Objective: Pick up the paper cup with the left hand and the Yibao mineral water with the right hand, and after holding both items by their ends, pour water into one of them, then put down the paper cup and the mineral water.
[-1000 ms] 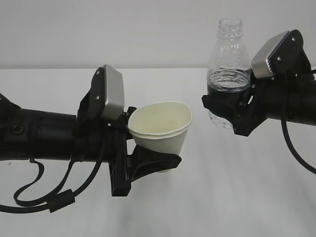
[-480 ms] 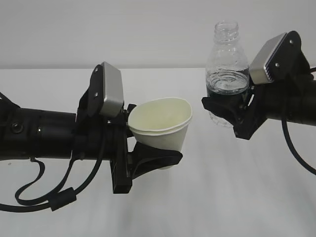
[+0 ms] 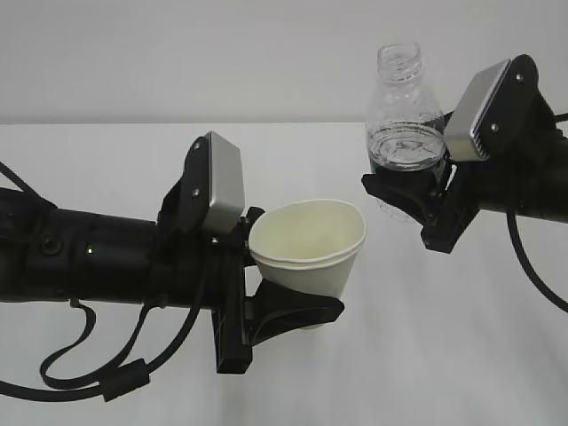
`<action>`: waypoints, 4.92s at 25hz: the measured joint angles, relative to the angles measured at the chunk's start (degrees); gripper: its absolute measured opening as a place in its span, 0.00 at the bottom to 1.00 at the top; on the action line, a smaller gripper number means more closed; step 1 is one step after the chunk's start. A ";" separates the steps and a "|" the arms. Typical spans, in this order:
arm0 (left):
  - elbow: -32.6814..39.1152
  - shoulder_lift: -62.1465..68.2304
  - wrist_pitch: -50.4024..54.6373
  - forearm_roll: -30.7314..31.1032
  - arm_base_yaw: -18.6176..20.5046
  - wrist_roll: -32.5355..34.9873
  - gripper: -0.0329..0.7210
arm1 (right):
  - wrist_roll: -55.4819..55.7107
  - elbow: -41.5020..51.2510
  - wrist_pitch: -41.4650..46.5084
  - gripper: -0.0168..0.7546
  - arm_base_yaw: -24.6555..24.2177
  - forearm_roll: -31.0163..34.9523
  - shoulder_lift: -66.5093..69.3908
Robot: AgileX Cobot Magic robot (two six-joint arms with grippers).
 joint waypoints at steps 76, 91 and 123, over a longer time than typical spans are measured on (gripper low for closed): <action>-0.77 0.70 1.57 -4.67 -5.42 1.33 0.56 | -28.77 -5.90 -7.14 0.65 0.00 -1.08 0.77; -0.77 0.70 1.89 -6.58 -5.42 2.13 0.56 | -35.85 -5.90 -7.14 0.65 0.00 -1.08 0.77; -0.77 0.70 1.94 -6.29 -5.42 2.97 0.56 | -48.00 -6.87 -6.90 0.65 0.00 -1.08 2.81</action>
